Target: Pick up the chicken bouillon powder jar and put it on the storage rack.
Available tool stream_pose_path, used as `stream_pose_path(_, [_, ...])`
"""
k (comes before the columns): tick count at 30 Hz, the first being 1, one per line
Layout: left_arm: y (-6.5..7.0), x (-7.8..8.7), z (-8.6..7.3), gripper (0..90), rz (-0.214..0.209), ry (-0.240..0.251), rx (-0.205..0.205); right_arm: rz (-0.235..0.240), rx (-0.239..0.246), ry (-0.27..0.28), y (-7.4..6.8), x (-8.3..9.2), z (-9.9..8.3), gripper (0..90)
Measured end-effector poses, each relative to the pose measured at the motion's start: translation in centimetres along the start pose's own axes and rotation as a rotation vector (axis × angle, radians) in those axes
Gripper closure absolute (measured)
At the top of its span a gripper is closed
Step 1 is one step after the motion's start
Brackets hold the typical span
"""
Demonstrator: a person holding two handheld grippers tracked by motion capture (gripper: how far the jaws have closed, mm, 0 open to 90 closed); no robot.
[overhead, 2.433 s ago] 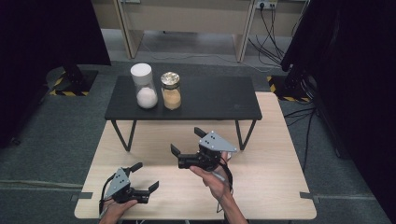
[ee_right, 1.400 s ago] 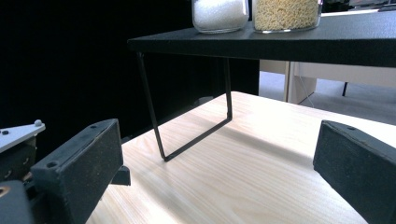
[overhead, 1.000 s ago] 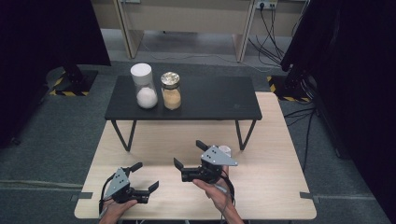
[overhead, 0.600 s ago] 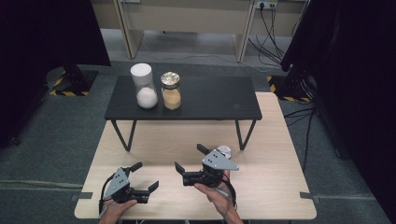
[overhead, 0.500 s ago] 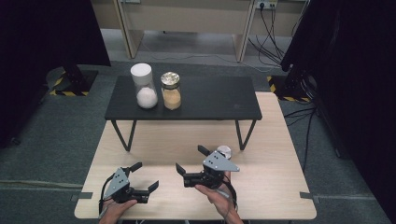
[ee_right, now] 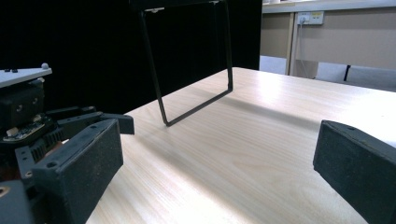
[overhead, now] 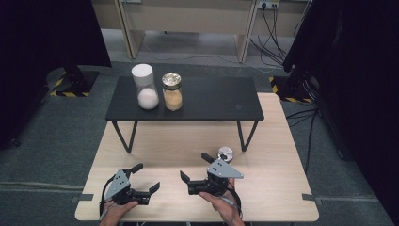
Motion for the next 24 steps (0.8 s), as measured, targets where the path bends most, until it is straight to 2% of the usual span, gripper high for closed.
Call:
stream_pose_path(9, [0.0, 0.0, 0.0, 2.1, 0.000, 0.001, 0.001, 0.005, 0.013, -0.012, -0.5, 0.3, -0.9, 1.8])
stream_pose_path(24, [0.0, 0.0, 0.0, 2.1, 0.000, 0.002, 0.003, 0.015, 0.006, -0.033, -1.0, 0.7, -2.0, 1.8])
Point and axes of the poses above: each handheld gripper's, and its own axes: x roughly backward along the jaws, z roughly out of its top, y roughly to its right, the point moved 4 cm from there along -x, roughly forward along the jaws, and after that the axes turned 15 degrees about x, right-handed, at the moved point
